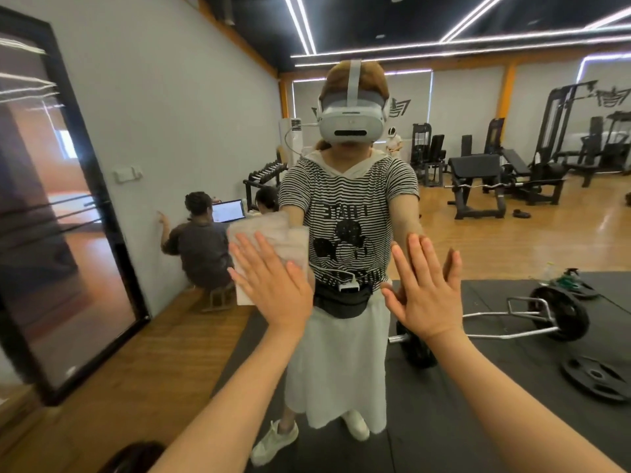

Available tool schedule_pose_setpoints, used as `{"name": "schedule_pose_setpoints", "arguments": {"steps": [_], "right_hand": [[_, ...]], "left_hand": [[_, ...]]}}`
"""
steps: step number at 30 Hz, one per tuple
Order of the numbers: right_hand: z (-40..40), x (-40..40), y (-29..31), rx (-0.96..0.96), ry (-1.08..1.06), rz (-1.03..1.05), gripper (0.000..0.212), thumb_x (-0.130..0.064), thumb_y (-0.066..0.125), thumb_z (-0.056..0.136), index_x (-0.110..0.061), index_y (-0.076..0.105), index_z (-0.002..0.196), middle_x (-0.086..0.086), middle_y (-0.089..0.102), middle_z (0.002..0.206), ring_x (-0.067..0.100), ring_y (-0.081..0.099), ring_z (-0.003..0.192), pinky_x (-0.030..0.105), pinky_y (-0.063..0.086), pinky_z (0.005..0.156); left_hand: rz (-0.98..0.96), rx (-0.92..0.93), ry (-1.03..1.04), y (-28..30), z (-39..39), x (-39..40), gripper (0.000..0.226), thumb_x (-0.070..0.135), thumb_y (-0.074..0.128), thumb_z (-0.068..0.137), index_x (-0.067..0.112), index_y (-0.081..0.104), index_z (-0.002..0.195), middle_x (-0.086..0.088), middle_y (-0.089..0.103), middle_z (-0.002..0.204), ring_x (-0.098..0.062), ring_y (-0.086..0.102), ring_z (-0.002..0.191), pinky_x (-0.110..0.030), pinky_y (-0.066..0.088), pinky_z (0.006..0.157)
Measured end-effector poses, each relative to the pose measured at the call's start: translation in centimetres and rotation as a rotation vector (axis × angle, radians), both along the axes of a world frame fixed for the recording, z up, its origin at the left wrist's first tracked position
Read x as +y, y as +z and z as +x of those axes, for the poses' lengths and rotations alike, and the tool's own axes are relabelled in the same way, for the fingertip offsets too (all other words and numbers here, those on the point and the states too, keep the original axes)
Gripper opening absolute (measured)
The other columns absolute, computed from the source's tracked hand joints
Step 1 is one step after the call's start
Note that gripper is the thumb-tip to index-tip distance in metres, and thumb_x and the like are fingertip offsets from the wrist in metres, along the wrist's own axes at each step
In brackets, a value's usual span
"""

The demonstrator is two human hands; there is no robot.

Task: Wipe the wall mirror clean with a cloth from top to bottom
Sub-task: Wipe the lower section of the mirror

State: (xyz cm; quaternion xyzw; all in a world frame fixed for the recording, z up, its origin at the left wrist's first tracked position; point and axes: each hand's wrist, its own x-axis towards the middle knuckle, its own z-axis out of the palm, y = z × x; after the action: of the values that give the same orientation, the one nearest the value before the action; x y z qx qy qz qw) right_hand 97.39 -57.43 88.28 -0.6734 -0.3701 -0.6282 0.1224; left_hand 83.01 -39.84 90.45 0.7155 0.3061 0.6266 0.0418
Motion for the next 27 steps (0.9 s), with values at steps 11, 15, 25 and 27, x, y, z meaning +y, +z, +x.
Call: {"name": "schedule_pose_setpoints", "arguments": {"steps": [11,15,25,27], "right_hand": [[0.1,0.0,0.0,-0.002,0.014,0.007,0.07,-0.053,0.026,0.097,-0.02,0.008,0.156,0.005,-0.002,0.163,0.021,0.001,0.15,0.05,-0.006,0.119],[0.2,0.2,-0.2,-0.003,0.014,0.019,0.076,-0.053,0.035,0.092,-0.02,0.009,0.156,0.005,-0.001,0.163,0.021,0.002,0.15,0.05,-0.005,0.119],[0.1,0.1,0.0,-0.016,0.034,0.022,0.074,-0.053,0.034,0.094,-0.02,0.011,0.156,0.004,-0.001,0.164,0.019,0.001,0.15,0.049,-0.004,0.119],[0.1,0.0,0.0,-0.02,0.038,0.027,0.074,-0.052,0.035,0.093,-0.02,0.012,0.156,0.004,0.0,0.164,0.019,0.002,0.15,0.049,-0.004,0.118]], "left_hand": [[0.15,0.129,0.015,0.7,-5.5,8.6,0.065,0.03,0.025,0.096,0.001,0.009,0.152,-0.028,0.012,0.157,-0.039,0.008,0.146,-0.044,-0.002,0.119],[-0.19,-0.158,0.02,0.7,-2.4,3.5,0.064,0.029,0.023,0.097,-0.003,0.014,0.151,-0.027,0.014,0.157,-0.041,0.012,0.146,-0.051,0.004,0.118],[0.583,0.396,-0.029,-1.0,-2.2,2.8,0.072,0.036,0.027,0.096,0.013,-0.009,0.154,-0.013,-0.008,0.161,-0.025,-0.009,0.149,-0.043,-0.005,0.118],[0.457,0.309,-0.004,0.2,-3.6,4.8,0.069,0.034,0.027,0.097,0.009,-0.001,0.155,-0.019,0.004,0.16,-0.034,0.005,0.147,-0.041,-0.005,0.118]]}}
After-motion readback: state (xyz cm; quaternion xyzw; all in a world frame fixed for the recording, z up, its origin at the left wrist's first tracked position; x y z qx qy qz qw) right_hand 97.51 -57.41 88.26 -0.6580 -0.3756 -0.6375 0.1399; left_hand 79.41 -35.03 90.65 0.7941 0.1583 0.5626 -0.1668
